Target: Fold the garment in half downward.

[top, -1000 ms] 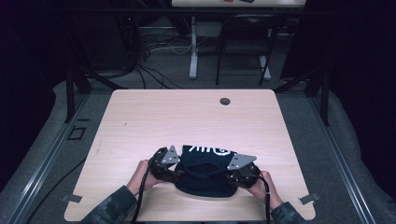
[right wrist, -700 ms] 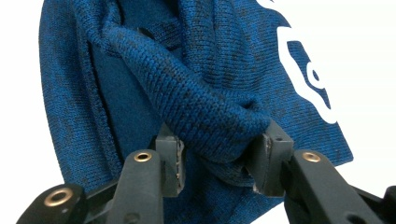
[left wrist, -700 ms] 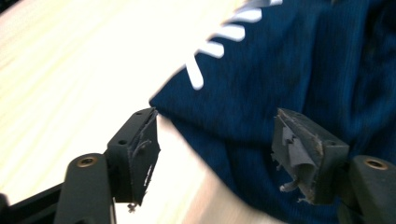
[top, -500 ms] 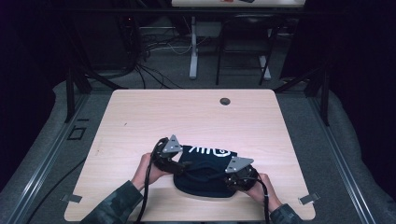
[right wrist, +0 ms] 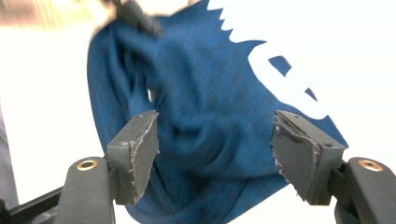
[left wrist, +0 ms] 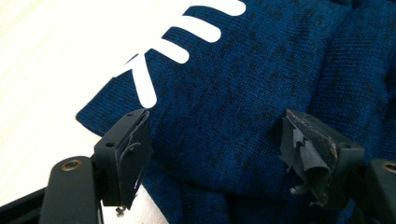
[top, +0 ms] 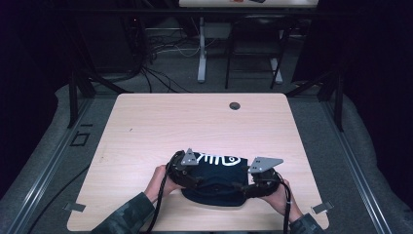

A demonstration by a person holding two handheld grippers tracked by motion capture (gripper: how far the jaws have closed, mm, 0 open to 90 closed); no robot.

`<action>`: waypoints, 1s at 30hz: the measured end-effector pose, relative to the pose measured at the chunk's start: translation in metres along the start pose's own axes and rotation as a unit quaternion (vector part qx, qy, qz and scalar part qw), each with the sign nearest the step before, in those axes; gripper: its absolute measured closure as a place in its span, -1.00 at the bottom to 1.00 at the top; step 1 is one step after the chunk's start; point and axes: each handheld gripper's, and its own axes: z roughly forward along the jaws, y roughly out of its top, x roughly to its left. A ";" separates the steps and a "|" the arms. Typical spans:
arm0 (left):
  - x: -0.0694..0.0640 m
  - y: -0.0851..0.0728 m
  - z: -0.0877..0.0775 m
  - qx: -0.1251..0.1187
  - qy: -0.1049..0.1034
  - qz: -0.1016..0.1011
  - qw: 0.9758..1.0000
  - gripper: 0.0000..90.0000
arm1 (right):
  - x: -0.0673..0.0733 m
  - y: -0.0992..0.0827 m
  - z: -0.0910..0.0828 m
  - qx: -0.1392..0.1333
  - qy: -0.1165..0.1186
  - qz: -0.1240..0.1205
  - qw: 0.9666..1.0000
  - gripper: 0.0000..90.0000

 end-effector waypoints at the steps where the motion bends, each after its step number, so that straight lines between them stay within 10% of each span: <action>1: 0.000 0.000 0.000 0.002 0.000 0.003 1.000 -0.45 | 0.000 0.000 0.000 0.000 0.000 0.000 1.000 -0.28; 15: -0.003 -0.013 0.007 0.009 0.004 -0.009 1.000 -0.53 | -0.001 -0.014 0.055 0.093 -0.002 0.056 0.994 -0.39; 30: -0.004 -0.020 0.011 0.001 0.028 -0.040 0.999 -0.61 | -0.013 -0.007 0.078 0.114 -0.013 0.020 0.993 -0.61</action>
